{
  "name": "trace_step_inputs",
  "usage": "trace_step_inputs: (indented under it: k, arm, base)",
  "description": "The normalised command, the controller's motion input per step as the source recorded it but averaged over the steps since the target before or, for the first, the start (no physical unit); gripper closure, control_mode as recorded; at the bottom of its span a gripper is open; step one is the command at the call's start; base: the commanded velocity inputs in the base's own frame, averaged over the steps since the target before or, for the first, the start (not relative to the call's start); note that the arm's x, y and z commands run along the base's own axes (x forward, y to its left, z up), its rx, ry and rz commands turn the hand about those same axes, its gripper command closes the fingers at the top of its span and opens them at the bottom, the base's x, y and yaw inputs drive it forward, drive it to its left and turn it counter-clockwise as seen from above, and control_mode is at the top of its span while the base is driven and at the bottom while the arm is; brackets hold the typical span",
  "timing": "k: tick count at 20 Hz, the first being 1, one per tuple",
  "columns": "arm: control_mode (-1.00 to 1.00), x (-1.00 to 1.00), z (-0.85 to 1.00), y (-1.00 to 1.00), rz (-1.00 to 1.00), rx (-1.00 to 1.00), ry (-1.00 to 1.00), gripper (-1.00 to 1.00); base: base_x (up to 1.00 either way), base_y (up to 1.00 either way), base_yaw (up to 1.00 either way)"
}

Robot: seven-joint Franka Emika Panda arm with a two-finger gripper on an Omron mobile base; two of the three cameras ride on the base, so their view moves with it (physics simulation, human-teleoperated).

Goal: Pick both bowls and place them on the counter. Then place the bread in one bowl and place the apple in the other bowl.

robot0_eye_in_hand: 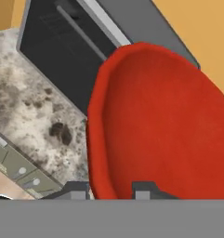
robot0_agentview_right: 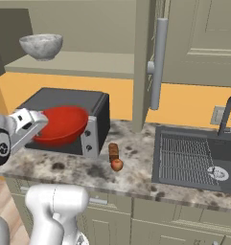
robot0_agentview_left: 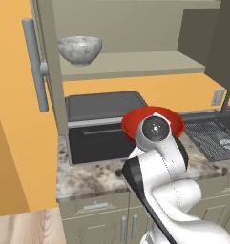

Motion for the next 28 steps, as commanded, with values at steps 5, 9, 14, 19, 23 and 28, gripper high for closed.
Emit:
trace_step_inputs:
  k: [5,9,14,19,23,28]
  arm:
    - [-1.00,-0.06,-0.48,0.45,-0.01,0.00,0.17,1.00]
    - [-1.00,-0.02,-0.52,0.32,-0.11,0.00,0.08,1.00]
    - [-1.00,0.14,-0.40,0.35,-0.19,0.00,0.01,1.00]
    - [-1.00,0.32,-0.34,0.18,-0.11,0.00,0.00,1.00]
    - [-1.00,0.25,-0.47,0.10,0.00,0.00,0.00,1.00]
    - [-1.00,0.14,-0.45,0.02,0.00,0.00,0.00,1.00]
  base:
    - [0.00,0.00,0.00]
    - [0.00,0.00,0.00]
    - [0.00,0.00,0.00]
    - [0.00,0.00,0.00]
    - [0.00,0.00,0.00]
    - [0.00,0.00,0.00]
